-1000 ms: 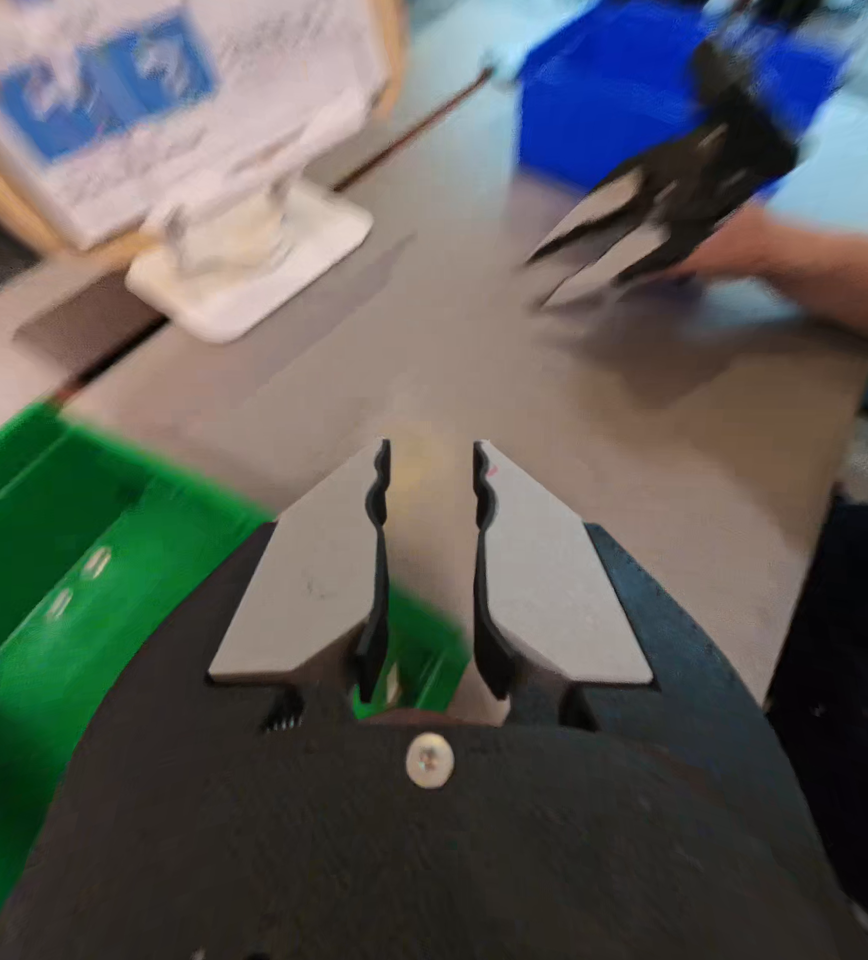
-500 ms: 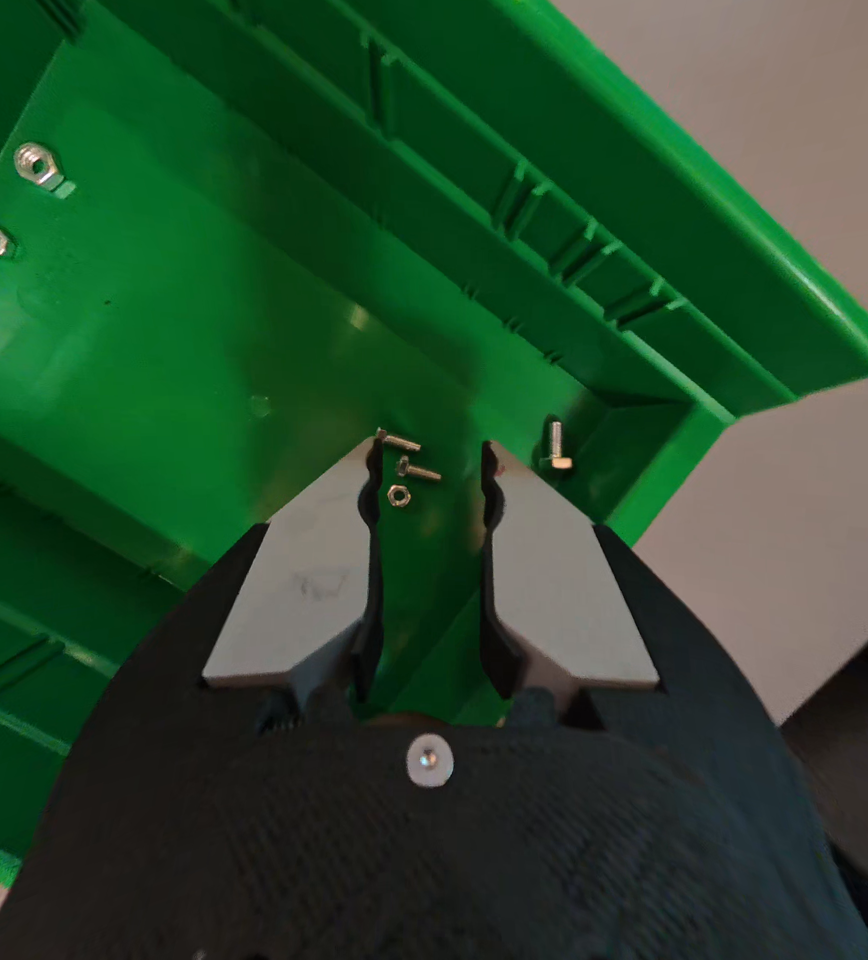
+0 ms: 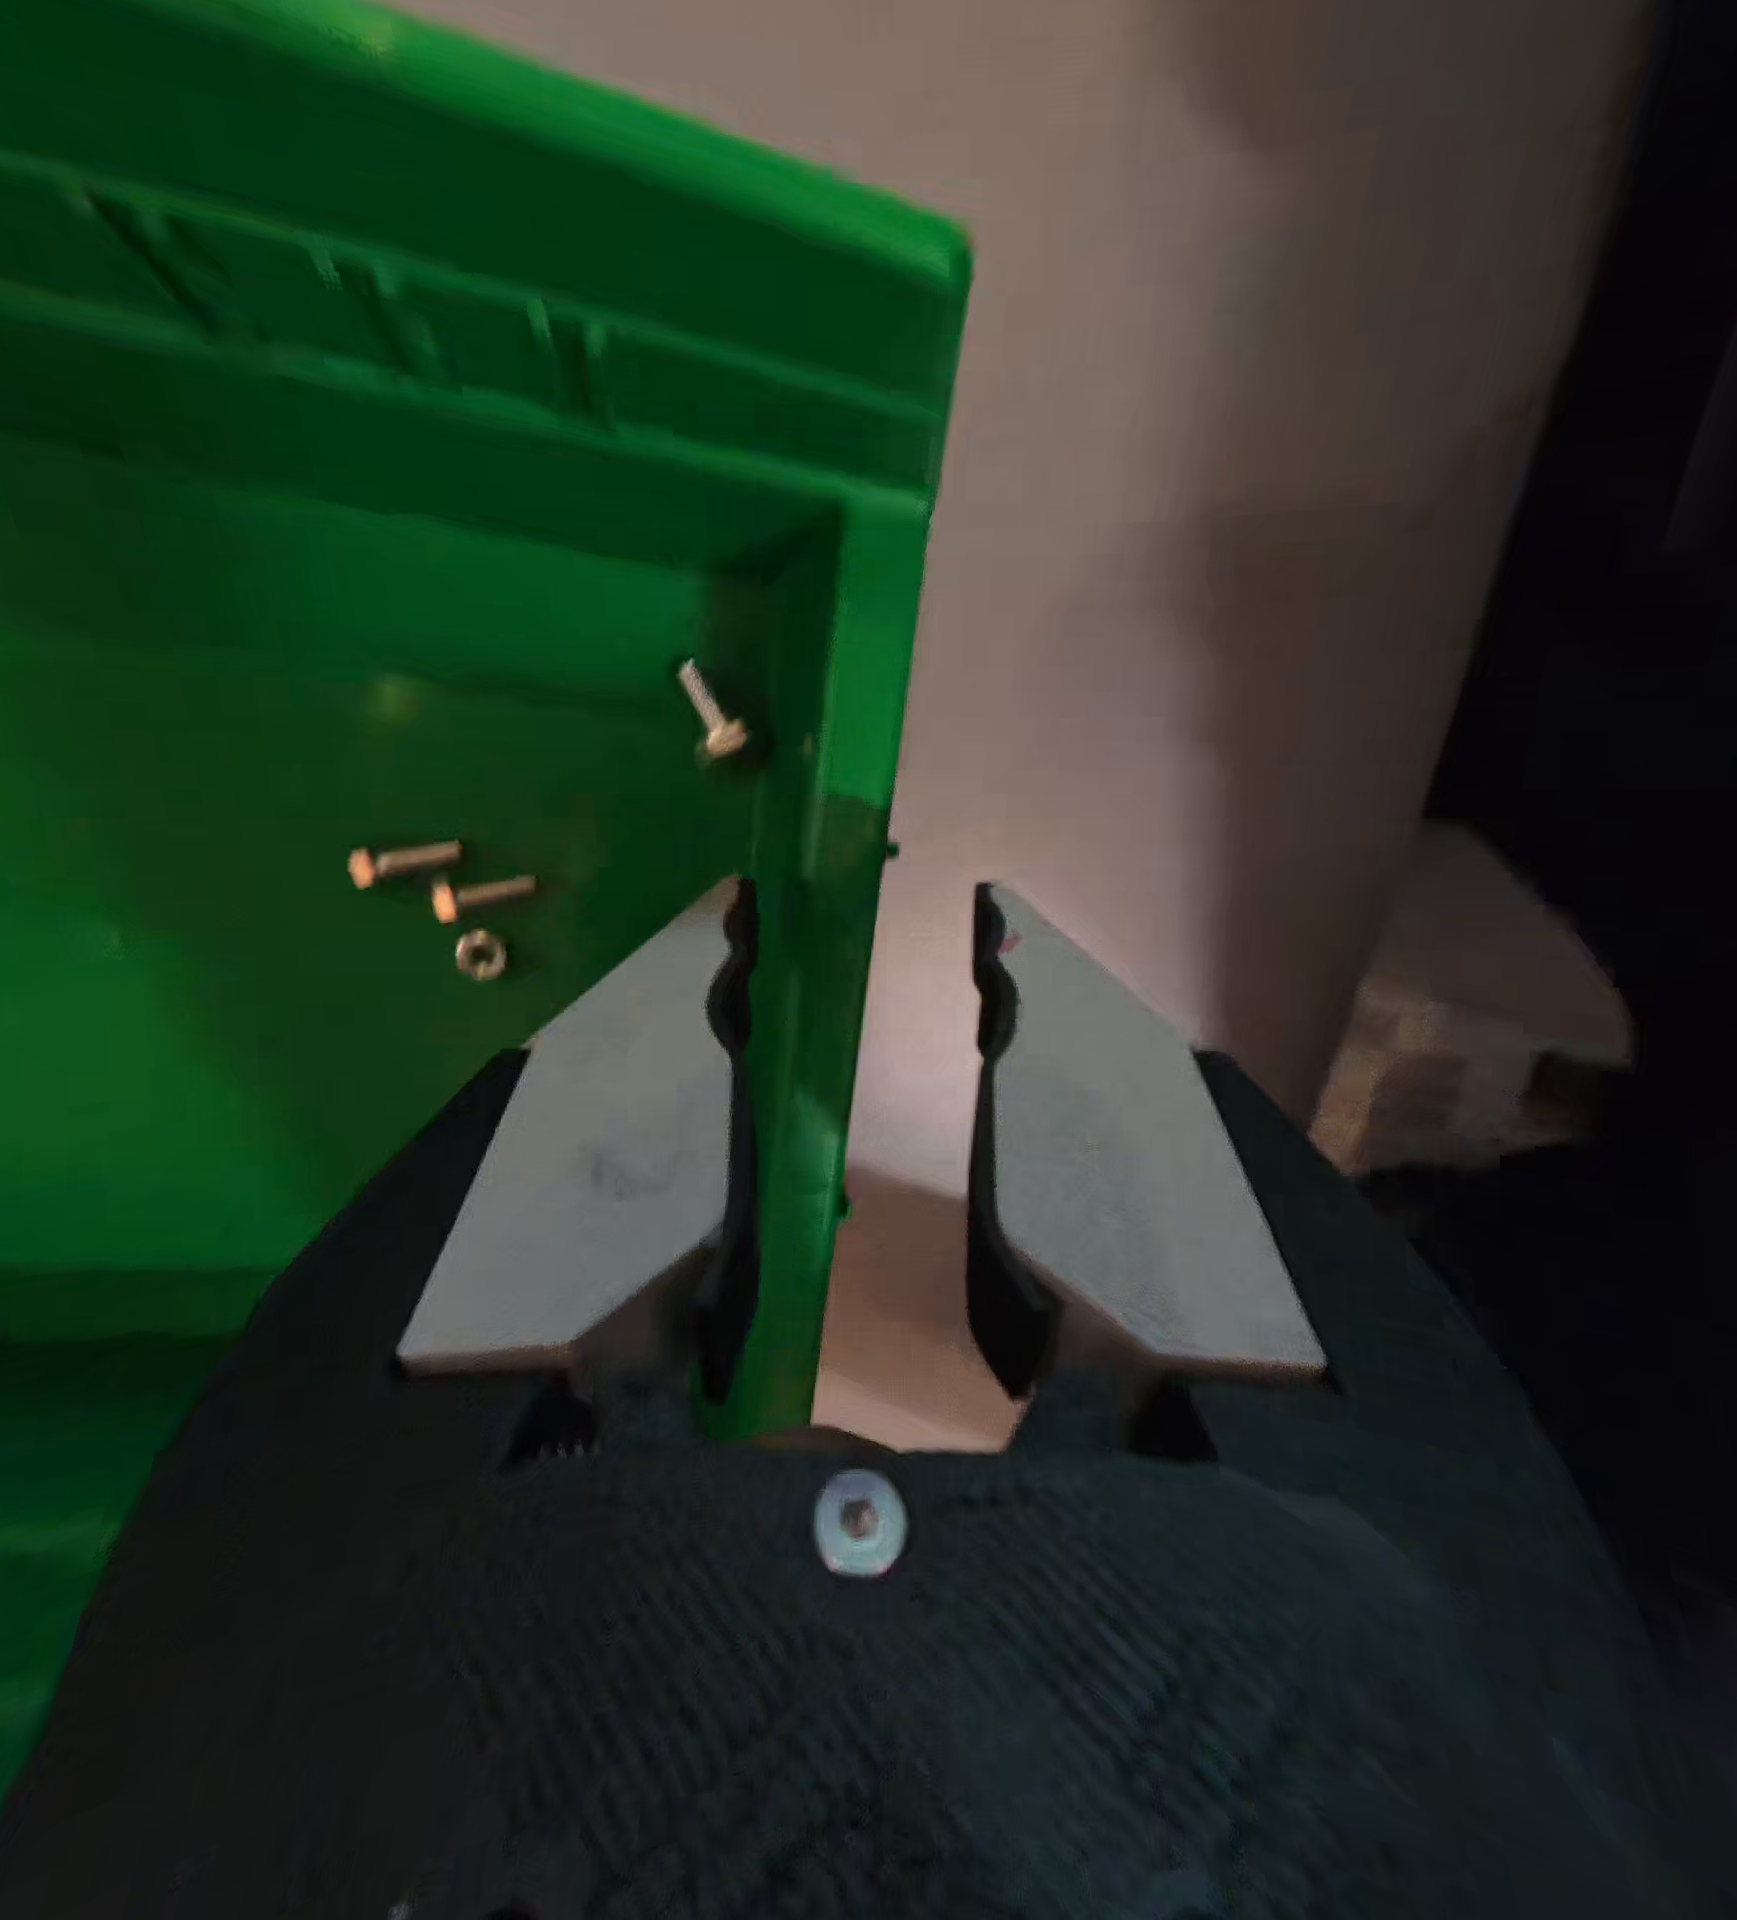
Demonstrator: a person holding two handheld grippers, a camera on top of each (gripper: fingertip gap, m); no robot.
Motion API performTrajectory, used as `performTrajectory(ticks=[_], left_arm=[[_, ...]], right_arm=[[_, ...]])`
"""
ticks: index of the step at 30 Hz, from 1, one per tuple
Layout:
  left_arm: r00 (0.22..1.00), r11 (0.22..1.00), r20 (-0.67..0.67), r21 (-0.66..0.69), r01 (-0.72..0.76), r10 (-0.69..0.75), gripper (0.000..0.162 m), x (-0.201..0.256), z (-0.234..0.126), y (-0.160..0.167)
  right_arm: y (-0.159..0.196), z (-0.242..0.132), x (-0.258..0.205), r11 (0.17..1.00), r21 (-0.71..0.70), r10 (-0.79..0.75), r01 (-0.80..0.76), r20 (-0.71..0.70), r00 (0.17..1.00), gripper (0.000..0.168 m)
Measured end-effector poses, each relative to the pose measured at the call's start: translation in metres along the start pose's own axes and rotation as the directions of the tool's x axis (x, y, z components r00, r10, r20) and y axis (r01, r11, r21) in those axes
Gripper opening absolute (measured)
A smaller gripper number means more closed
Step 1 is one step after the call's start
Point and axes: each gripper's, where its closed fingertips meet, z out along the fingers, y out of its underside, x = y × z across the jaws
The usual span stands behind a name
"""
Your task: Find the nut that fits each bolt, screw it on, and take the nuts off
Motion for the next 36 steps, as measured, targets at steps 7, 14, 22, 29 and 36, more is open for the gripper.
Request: performTrajectory(ticks=[7,14,22,29,36], left_arm=[[0.987,0.982,0.159,-0.185,0.022,0.008,0.023,-0.021,0.022,0.02],[0.996,0.985,0.053,-0.151,0.084,-0.077,0.022,-0.02,-0.03,-0.007],[0.98,0.965,0.08,-0.178,0.194,-0.182,0.026,-0.009,0.016,0.014],[0.941,0.941,0.128,0.174,0.29,-0.313,0.025,-0.032,-0.022,-0.03],[0.897,0.963,0.384,-0.062,0.263,-0.22,0.023,-0.085,0.022,0.0]], right_arm=[[0.001,-0.005,-0.012,0.996,-0.014,-0.085,0.085,0.001,0.996,0.041],[-0.009,-0.013,-0.029,0.992,0.012,-0.125,0.124,0.033,0.992,0.04],[-0.02,-0.022,-0.03,0.988,0.052,-0.145,0.144,0.014,0.989,0.039],[-0.015,-0.018,-0.029,0.991,0.033,-0.133,0.132,0.013,0.991,0.039],[-0.011,-0.015,-0.028,0.992,0.014,-0.124,0.123,0.01,0.992,0.039]])
